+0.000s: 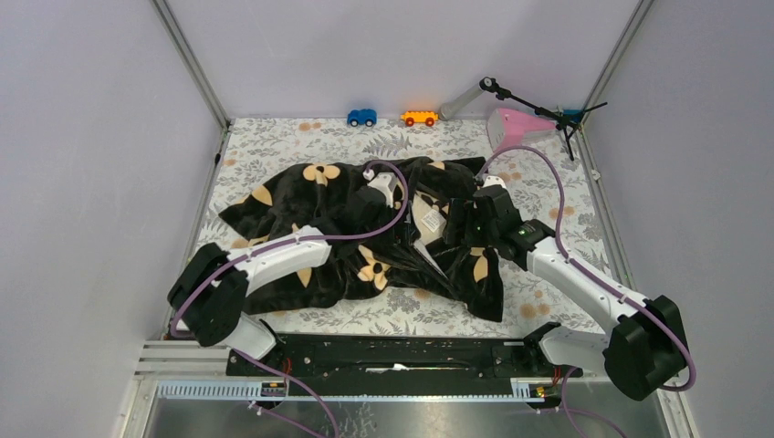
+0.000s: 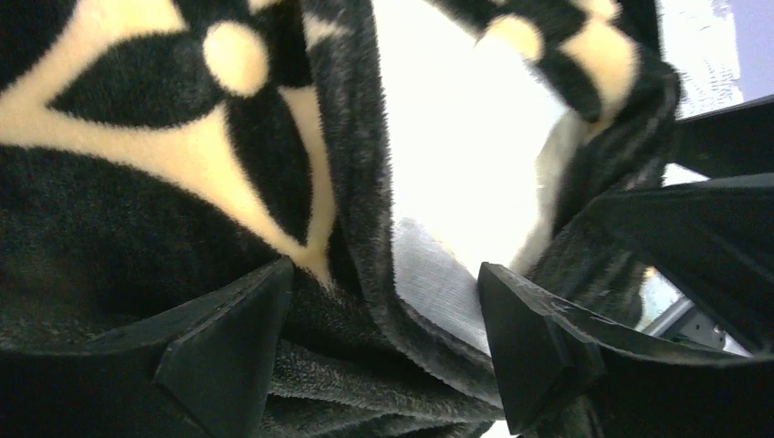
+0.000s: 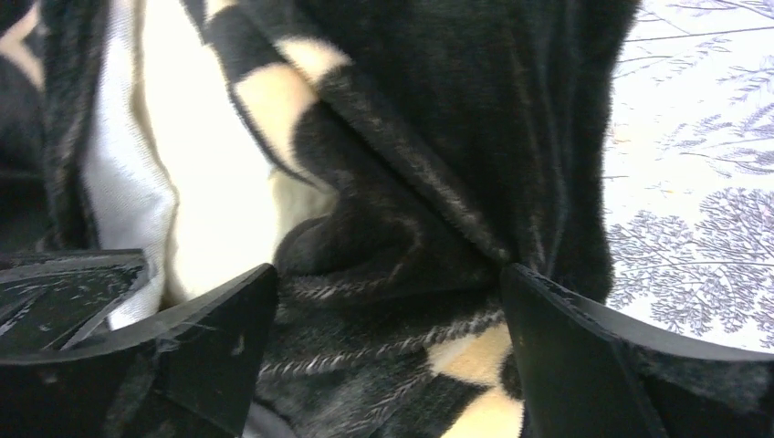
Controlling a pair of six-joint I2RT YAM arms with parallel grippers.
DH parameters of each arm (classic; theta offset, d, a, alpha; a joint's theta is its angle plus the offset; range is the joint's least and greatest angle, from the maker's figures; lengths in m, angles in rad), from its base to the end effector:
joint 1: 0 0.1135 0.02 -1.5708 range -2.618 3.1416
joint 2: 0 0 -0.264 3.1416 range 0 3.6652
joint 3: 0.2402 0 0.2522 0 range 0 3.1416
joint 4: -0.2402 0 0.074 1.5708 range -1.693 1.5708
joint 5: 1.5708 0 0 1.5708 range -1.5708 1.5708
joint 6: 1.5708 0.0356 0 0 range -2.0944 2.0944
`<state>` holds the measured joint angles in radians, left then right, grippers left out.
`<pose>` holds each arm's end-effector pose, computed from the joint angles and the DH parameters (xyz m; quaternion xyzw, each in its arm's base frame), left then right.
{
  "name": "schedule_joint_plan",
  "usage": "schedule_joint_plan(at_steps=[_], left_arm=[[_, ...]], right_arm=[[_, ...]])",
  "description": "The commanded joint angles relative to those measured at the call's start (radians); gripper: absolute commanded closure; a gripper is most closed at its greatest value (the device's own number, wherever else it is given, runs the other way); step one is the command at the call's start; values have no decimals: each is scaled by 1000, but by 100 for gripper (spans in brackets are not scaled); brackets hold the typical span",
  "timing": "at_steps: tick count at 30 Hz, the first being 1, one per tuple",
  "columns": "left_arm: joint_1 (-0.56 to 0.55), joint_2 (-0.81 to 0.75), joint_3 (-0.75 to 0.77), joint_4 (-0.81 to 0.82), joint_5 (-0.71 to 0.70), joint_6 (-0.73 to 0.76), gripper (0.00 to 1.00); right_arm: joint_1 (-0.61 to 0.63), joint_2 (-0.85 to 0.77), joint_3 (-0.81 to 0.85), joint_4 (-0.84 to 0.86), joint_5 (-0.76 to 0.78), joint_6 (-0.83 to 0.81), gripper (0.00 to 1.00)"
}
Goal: Remove the pillowcase from the pillow
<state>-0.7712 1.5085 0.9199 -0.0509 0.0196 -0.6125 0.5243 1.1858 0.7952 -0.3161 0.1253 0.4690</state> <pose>0.2351 -0.2295 0.2255 0.0752 0.8903 -0.2932 0.3402 0.2215 0.1230 0.2494 0.0012 0.9067 0.1491 0.3945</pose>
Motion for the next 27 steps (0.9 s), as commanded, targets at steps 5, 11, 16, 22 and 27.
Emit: schedule_joint_plan(at_steps=[5,11,16,22,27], left_arm=[[50,67,16,-108,-185,21,59],[178,-103,-169,-97,-257,-4,70],[208,-271,-274,-114,-385,-40,68],[214,-379,-306,-113,-375,-11,64],[180,-485,-309,-74,-261,28,52]], right_arm=[[2,-124,-160,-43,290,159,32],[-10,-196,-220,-101,362,248,43],[-14,-273,-280,-52,288,250,48],[-14,-429,-350,105,49,163,40],[-13,-533,-310,104,35,121,30]])
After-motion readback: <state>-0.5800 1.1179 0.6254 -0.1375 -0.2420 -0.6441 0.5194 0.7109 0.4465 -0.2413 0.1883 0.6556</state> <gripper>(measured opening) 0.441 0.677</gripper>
